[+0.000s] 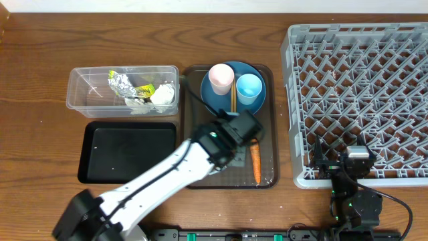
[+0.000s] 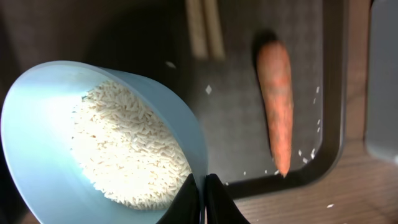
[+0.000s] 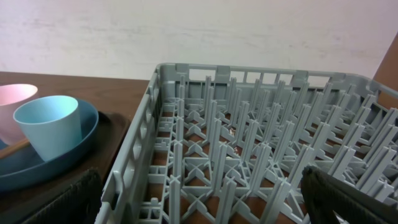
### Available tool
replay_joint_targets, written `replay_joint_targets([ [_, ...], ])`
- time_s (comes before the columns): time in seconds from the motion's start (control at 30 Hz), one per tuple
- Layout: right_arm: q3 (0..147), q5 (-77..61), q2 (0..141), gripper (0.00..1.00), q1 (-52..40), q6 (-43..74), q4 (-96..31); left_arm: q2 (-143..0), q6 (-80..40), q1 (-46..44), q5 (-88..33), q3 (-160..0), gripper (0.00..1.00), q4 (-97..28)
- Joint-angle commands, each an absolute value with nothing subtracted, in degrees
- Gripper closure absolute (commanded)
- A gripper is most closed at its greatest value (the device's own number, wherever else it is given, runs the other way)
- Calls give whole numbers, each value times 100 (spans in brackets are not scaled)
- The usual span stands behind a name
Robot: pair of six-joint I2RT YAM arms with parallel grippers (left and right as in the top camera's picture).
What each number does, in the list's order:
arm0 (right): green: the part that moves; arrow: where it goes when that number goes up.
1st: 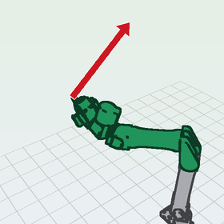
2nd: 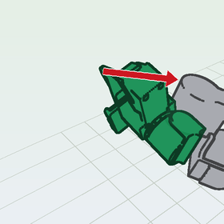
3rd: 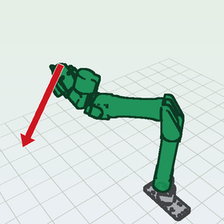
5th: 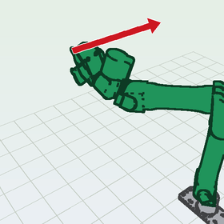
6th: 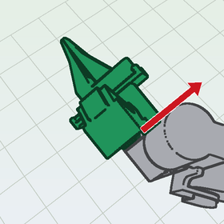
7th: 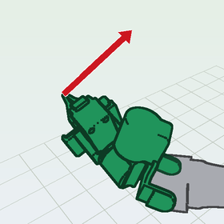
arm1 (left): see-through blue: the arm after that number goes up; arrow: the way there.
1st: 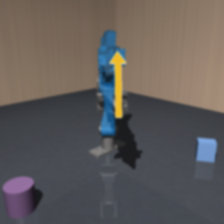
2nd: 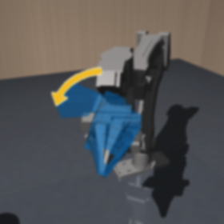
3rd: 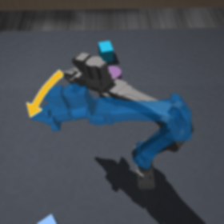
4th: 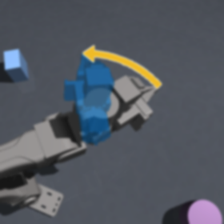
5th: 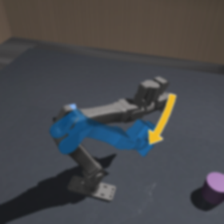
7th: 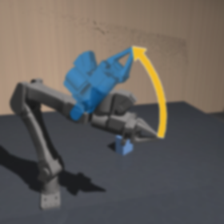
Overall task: Sort waste into correct bins and load items into the dishwasher rack
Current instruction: 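Carry the bowl left over the empty black tray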
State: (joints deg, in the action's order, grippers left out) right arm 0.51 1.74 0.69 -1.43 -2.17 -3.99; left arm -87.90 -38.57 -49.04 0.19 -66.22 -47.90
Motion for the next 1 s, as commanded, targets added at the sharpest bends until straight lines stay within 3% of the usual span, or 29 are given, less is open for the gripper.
replay_joint_targets([
  [0.0, 30, 211, 43, 1, -211, -242, -405, -8451, -3555, -4571, 73, -6602, 94, -4845],
  [0.4, 30, 211, 43, 1, -211, -242, -405, -7883, -2886, -3249, 78, -6602, 94, -5159],
  [0.97, 30, 211, 43, 1, -211, -242, -405, -7865, -2434, -657, 8, -6600, 94, -5308],
])
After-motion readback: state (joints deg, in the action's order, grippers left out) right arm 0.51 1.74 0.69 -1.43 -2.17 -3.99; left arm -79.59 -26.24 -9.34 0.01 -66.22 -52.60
